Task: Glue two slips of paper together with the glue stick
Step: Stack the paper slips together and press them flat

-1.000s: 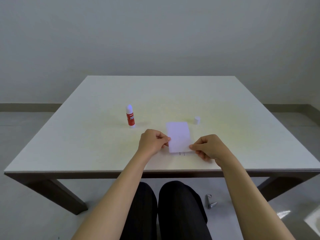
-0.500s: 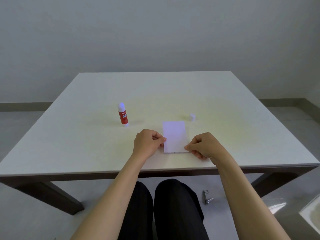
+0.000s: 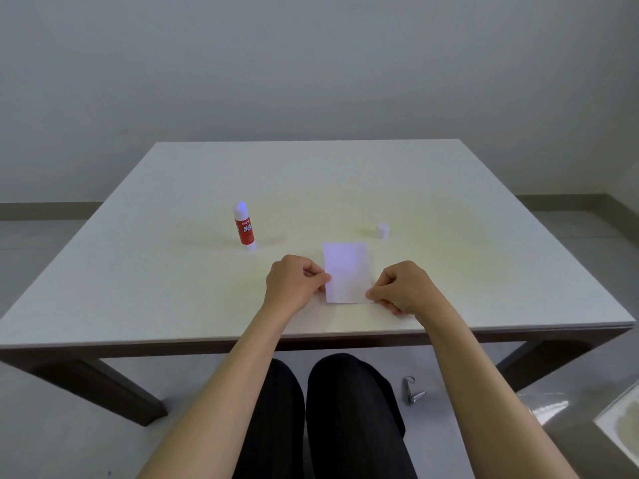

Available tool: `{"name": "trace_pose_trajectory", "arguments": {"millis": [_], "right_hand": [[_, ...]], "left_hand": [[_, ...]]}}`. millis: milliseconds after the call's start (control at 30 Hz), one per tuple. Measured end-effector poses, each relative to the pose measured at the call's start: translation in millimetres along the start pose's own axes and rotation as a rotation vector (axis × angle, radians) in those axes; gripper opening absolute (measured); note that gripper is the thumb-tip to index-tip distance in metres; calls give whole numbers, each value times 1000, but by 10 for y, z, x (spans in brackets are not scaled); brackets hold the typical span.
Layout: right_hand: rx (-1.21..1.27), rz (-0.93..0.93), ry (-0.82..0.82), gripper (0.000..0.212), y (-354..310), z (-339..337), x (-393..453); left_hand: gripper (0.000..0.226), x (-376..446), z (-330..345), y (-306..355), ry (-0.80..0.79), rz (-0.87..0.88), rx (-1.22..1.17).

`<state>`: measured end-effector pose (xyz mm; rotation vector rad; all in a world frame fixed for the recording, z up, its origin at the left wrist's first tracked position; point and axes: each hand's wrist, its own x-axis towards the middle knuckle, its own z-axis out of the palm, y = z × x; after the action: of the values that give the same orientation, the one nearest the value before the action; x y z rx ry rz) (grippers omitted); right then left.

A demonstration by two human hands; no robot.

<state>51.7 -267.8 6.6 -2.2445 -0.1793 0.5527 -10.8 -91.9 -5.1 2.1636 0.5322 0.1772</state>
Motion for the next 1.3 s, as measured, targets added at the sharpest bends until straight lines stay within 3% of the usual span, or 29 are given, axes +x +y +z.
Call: {"name": "trace_pose_trajectory", "arguments": {"millis": [433, 533, 633, 700, 833, 1300], "right_hand": [[-104, -39, 21, 28, -11, 20, -17], [-78, -51, 31, 26, 6, 24, -24], [-71, -53, 28, 22, -1, 23, -32], [-66, -59, 24, 22, -4, 28, -33], [-69, -61, 29, 20, 0, 32, -25], [-236, -197, 44, 31, -44, 183, 25]], "left_hand": [[8, 24, 104, -27, 92, 78, 140], [22, 36, 100, -58, 109, 132, 208], [41, 56, 73, -64, 33, 343, 349], [55, 104, 46, -74, -110, 453, 515], [67, 179, 28, -180, -407, 421, 685], [70, 143, -91, -323, -391, 397, 661]]}}
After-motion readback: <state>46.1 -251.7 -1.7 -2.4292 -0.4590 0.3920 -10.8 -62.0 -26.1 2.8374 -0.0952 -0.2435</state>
